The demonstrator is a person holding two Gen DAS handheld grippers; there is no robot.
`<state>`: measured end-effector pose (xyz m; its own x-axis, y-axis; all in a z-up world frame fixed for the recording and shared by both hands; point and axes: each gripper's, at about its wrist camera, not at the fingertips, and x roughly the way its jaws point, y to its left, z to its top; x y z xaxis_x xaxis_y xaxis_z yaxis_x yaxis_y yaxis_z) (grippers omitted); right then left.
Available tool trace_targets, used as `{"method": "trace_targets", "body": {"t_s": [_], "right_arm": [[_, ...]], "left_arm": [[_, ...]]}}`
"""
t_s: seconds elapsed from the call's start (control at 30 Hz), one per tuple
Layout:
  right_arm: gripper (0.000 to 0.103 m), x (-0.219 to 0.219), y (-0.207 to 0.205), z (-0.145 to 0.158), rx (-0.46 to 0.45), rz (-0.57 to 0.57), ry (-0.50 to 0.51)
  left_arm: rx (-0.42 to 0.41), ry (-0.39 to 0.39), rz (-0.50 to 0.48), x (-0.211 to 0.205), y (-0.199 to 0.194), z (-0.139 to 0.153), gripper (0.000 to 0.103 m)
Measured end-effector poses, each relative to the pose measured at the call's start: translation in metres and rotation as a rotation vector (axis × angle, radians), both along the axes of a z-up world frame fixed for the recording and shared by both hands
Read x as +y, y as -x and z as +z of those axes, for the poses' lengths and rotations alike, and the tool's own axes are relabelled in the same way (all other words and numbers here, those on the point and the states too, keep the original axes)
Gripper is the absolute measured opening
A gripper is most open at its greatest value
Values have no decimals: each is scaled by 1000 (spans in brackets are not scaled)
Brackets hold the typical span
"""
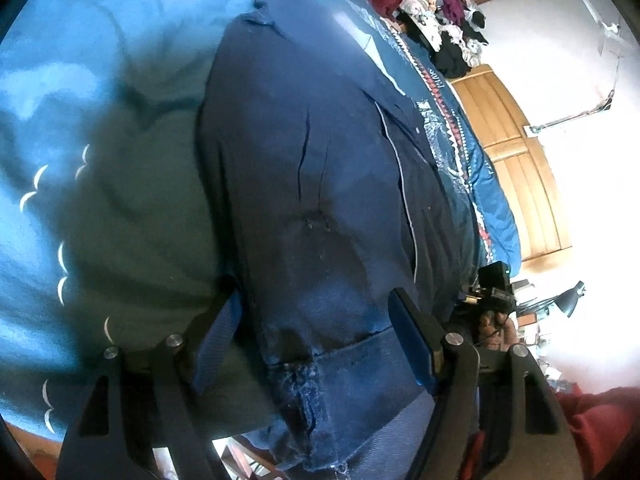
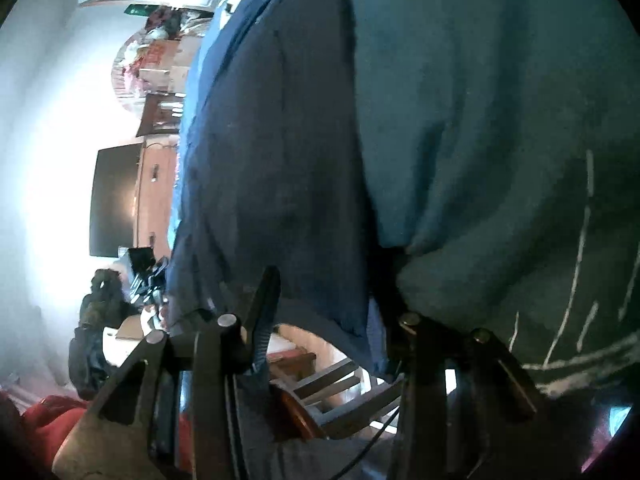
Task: Fold large clothes
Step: 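Grasp the jacket hem with both tools and lift it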
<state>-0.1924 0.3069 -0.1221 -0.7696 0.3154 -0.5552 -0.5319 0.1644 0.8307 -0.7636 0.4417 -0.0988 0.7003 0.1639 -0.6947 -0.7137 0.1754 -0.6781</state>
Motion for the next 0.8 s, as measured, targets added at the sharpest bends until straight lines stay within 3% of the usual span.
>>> {"method": "trace_targets", "body": {"t_s": [0.17, 0.37, 0.4, 0.43, 0.47, 0.5, 0.57, 0.63, 0.7, 0.8], "right_arm": [[40, -10, 3, 15, -14, 18, -41], [44, -4, 8, 9, -69, 19, -18], [26, -4, 10, 15, -85, 20, -32], [10, -8, 11, 28, -95, 14, -67], [3, -12, 10, 42, -82, -2, -102], [3, -17, 8, 59, -43, -28, -151], [3, -23, -1, 92, 25, -94, -235], [3, -20, -9, 121, 77, -147, -305], [2, -9, -15, 141, 119, -183, -349], [2, 17, -24, 163, 155, -204, -382]], "left_arm": [[26, -14, 2, -5, 5, -2, 56], [18, 2, 4, -4, 10, -6, 56], [19, 5, 13, -3, 8, -7, 55], [32, 2, 20, -3, 6, -6, 46], [36, 2, 32, -5, 3, -3, 10], [29, 2, 51, -6, 2, 1, 10], [-36, -20, 105, -9, 4, 18, 10], [-156, -48, 181, -5, 13, 37, 10], [-270, -88, 241, 4, 17, 56, 10], [-364, -137, 275, 29, 13, 80, 10]]}}
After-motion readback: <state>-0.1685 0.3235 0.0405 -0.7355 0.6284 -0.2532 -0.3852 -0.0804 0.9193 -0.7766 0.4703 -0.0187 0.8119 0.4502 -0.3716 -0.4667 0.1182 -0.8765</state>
